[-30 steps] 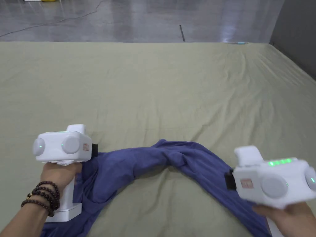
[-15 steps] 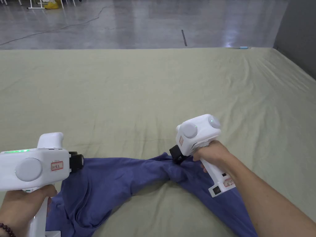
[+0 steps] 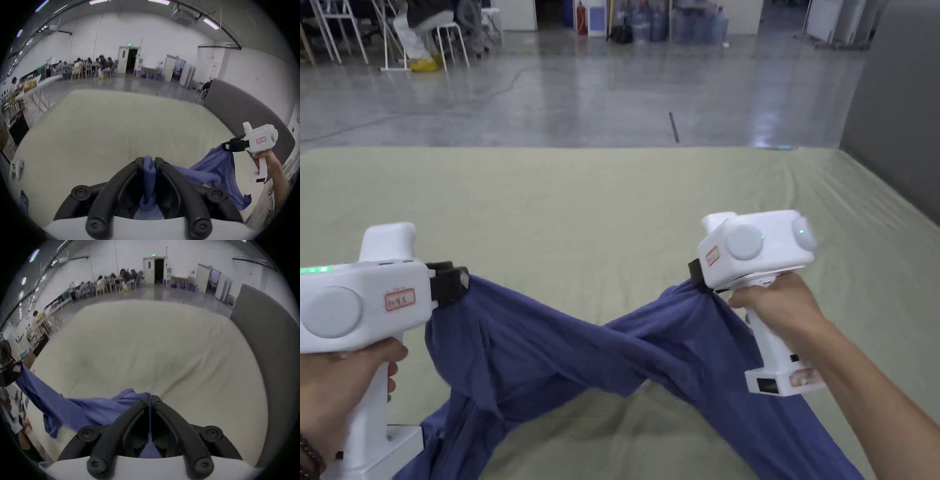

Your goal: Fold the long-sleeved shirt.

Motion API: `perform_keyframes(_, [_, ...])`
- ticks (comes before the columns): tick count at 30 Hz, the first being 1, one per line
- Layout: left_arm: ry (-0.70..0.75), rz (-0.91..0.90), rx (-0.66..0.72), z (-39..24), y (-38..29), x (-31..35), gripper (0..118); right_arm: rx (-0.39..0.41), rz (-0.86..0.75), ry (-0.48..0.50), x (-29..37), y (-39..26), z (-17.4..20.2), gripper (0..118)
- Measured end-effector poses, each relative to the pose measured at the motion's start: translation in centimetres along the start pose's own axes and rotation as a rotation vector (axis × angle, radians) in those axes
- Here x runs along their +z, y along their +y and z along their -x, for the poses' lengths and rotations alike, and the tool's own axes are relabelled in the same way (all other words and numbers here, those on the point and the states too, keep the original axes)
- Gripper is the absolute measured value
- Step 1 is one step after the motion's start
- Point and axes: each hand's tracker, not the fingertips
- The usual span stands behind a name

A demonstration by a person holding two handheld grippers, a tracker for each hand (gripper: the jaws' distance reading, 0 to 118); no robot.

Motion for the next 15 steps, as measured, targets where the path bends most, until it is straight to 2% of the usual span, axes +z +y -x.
perform_keyframes(3, [-0.006, -0.086, -0.031, -1.2, 4.5, 2.6, 12, -0.020, -0.122, -0.079, 5.5, 3.3, -2.0, 3])
perform_keyframes(6, [0.004, -0.170, -0.070, -2.5, 9.4, 4.0, 12, -0.086, -0.229, -0.079, 11.0, 7.1, -4.0, 3])
perform_keyframes(9, [0.020, -0.249, -0.101, -3.7, 15.1, 4.0, 12, -0.069, -0.326, -0.164, 15.5, 11.4, -5.0, 3])
perform_keyframes(15, [0.014, -0.348, -0.079, -5.4, 27.3, 2.2, 12, -0.087, -0.494, -0.247, 21.7, 21.5, -6.6, 3])
